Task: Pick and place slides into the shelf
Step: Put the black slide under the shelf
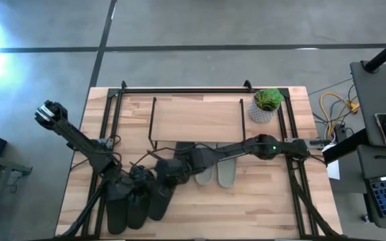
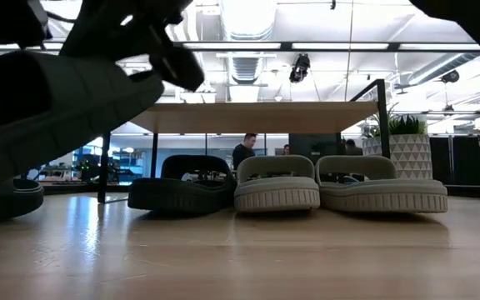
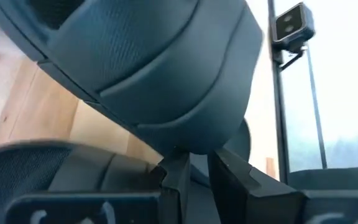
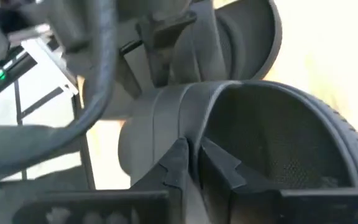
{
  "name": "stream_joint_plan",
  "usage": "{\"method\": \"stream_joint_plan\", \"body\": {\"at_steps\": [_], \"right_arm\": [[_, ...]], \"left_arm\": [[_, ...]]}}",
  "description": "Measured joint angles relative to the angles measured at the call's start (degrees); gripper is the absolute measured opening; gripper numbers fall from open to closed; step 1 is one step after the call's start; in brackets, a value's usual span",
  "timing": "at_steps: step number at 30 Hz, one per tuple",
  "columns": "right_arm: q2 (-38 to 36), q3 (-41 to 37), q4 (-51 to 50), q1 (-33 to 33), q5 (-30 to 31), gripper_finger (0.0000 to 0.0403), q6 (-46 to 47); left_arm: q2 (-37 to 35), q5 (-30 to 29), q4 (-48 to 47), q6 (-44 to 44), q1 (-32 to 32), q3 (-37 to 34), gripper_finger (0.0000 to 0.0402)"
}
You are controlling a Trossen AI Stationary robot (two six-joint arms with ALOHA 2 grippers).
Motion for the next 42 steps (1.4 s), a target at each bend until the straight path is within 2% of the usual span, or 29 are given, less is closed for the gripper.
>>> {"method": "stream_joint_plan", "body": {"at_steps": [3, 10, 13, 19, 23, 29, 32, 38, 42], "right_arm": [[1.0, 0.0, 1.9, -0.3, 0.2, 0.0057, 1.0], [1.6, 0.0, 0.5, -0.7, 0.1, 0.0168, 3.7], [0.8, 0.0, -1.8, -0.8, 3.1, 0.0203, 4.2], [-1.3, 0.1, 2.3, -0.8, 11.7, 0.0232, 4.0], [-1.7, 0.1, 4.9, -1.0, 13.0, 0.0237, 6.2], [-4.3, 0.2, -9.5, 1.8, 13.5, 0.0212, 20.5], [-4.5, 0.3, -15.8, 5.8, 12.6, 0.0168, 27.5], [-3.3, 0.1, -18.0, 10.9, 13.4, 0.0032, 45.3], [-1.2, -0.3, -19.3, 11.7, 18.1, 0.0014, 52.9]], "left_arm": [[0.5, 0.1, -0.6, -0.3, 0.0, -0.1, 0.0042], [1.1, -1.3, 0.2, -0.4, -0.3, -0.2, 0.0042], [1.1, -1.5, 0.1, -0.4, -0.3, -0.2, 0.0042], [1.1, -1.4, 0.1, -0.2, -0.3, -0.2, 0.0042], [1.1, -1.3, 0.1, -0.2, -0.4, -0.2, 0.0042], [1.1, -1.2, 0.1, -0.2, -0.3, -0.1, 0.0042], [1.1, -1.1, 0.1, -0.2, -0.3, -0.2, 0.0042], [1.1, -1.5, 0.0, 0.3, -0.3, -0.2, 0.0042], [1.0, -1.9, 0.1, 0.6, -0.3, -0.1, 0.0042]]}}
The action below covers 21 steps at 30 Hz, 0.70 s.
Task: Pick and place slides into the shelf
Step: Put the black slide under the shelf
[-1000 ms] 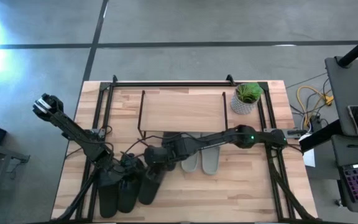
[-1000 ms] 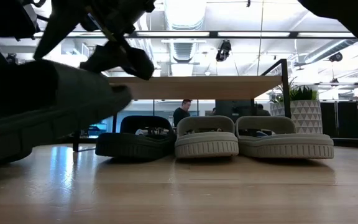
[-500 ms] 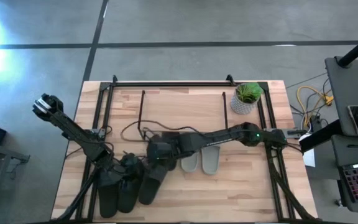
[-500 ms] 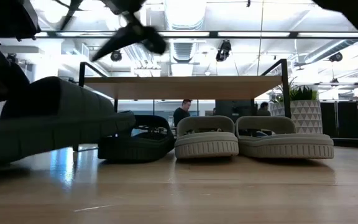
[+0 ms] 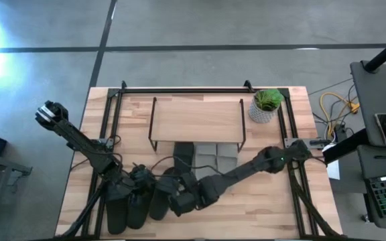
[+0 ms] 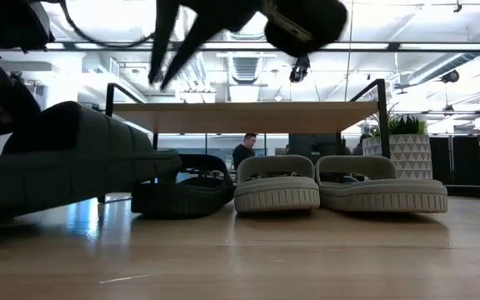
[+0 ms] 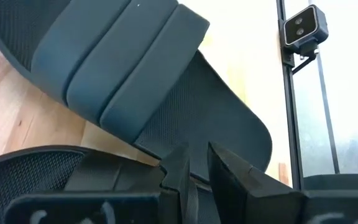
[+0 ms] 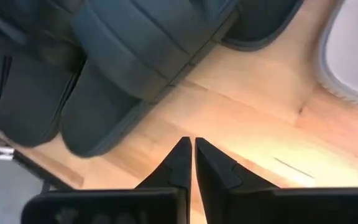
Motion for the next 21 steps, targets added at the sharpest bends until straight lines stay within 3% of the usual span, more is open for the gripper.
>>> {"method": "stream_joint_plan", "body": {"at_steps": [5, 11, 21], "right_arm": [[2.4, 0.1, 0.5, -1.4, -0.5, 0.0009, 0.0], [2.9, 0.1, 0.1, -1.9, 4.8, 0.0009, -0.2], [5.3, 0.0, 4.4, -3.0, 2.5, 0.0009, -2.0]], "left_arm": [[-0.6, 0.9, 0.1, 0.8, -0.1, 1.4, 0.0042], [-1.4, 0.5, -1.4, 1.4, -0.9, 1.9, 0.0042], [-1.4, -0.8, -3.3, 1.1, -0.9, 1.0, 0.0042]]}}
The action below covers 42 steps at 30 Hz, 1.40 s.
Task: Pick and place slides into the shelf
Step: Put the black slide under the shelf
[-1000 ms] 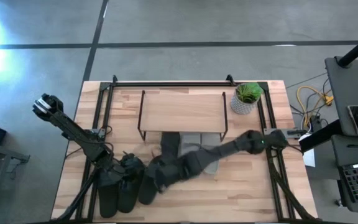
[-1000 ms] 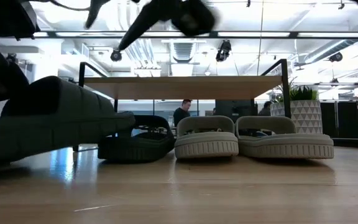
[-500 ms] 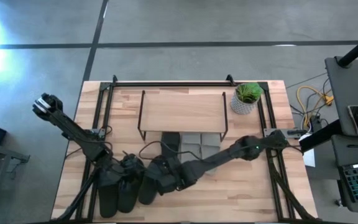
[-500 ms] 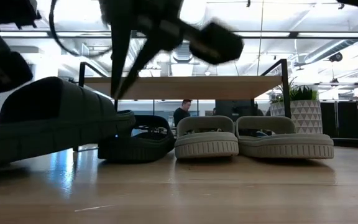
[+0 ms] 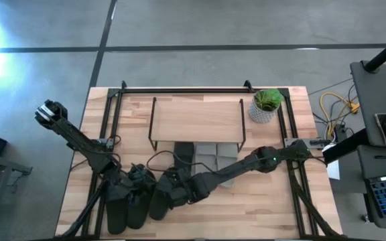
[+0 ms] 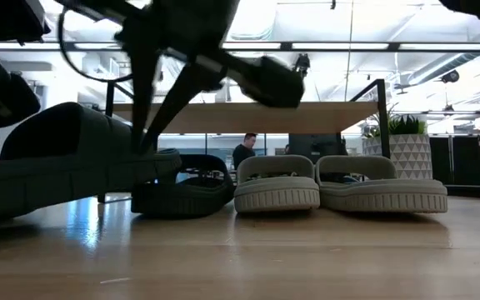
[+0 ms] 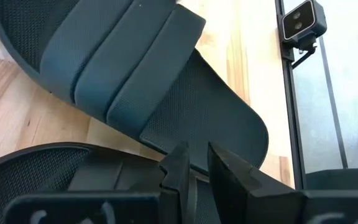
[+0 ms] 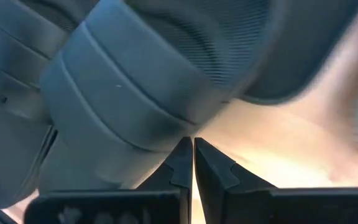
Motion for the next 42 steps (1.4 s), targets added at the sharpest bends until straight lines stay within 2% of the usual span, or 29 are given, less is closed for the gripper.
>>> {"method": "stream_joint_plan", "body": {"at_steps": [6, 19, 24, 27, 33, 37, 40, 42], "right_arm": [[1.4, 0.4, 4.8, -1.4, 1.2, 0.0008, -2.3], [1.0, 0.4, 6.8, -4.2, 1.3, 0.0008, -7.0], [0.6, 0.5, 4.3, -4.4, -1.9, 0.0008, -8.2], [-0.7, 0.5, 0.0, -3.4, -1.6, 0.0012, -7.3], [-4.4, 0.5, -4.1, -1.2, -1.2, 0.005, -7.9], [-5.7, 0.6, -0.4, 1.5, -5.3, 0.0071, -9.6], [-4.0, 0.5, 5.8, 4.1, -10.9, 0.0072, -5.0], [-1.8, 0.3, 9.8, 5.7, -11.5, 0.0065, -0.9]], "left_arm": [[0.0, -0.2, 0.2, 0.0, 0.0, -0.2, 0.0042], [0.0, -0.2, 0.3, -0.3, -0.2, -0.7, 0.0042], [0.0, -0.1, 0.3, -0.3, -0.2, -0.7, 0.0042], [-0.4, 0.1, 0.2, 0.0, -0.2, -0.6, 0.0042], [-3.9, 0.2, -0.3, 1.1, -0.4, -0.5, 0.0042], [-8.0, 0.1, -3.8, 1.2, -1.1, -0.6, 0.0042], [-10.8, -0.5, -7.4, 1.1, -1.4, -0.8, 0.0042], [-12.3, -0.8, -10.3, 1.0, -1.4, -1.0, 0.0042]]}}
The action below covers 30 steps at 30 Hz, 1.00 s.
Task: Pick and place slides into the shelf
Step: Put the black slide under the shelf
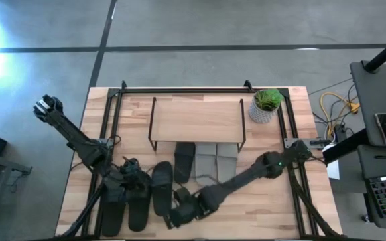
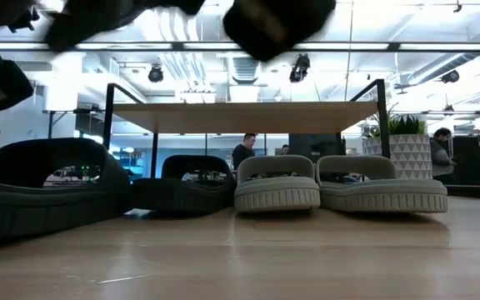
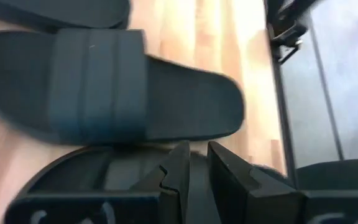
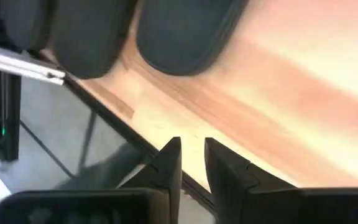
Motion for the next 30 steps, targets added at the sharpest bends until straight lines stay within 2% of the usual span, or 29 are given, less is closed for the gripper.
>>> {"method": "stream_joint_plan", "body": {"at_steps": [6, 12, 17, 22, 25, 30], "right_arm": [[3.8, 0.0, 9.2, 2.8, 5.7, 0.0027, 10.8], [5.6, -0.1, 9.5, 2.8, 6.8, 0.0009, 14.0], [7.8, 0.0, 16.7, 1.2, 2.5, 0.0009, 15.2], [10.8, -0.1, 26.2, 0.1, 1.9, 0.0009, 15.5], [11.0, 0.0, 26.1, 0.1, 1.9, 0.0009, 16.5], [11.6, -0.1, 20.6, -0.4, 2.3, 0.0008, 16.0]], "left_arm": [[-4.3, -0.3, -2.0, -1.2, -2.3, -0.2, 0.0042], [-7.3, -1.7, 1.0, 4.3, -8.3, -0.2, 0.0042], [-8.4, -3.4, 1.0, 9.5, -13.8, -0.7, 0.0042], [-8.0, -3.8, 0.9, 10.7, -16.1, -1.2, 0.0042], [-8.0, -3.8, 1.0, 10.6, -16.9, -1.3, 0.0042], [-8.1, -3.9, 1.6, 10.5, -17.3, -1.3, 0.0042]]}}
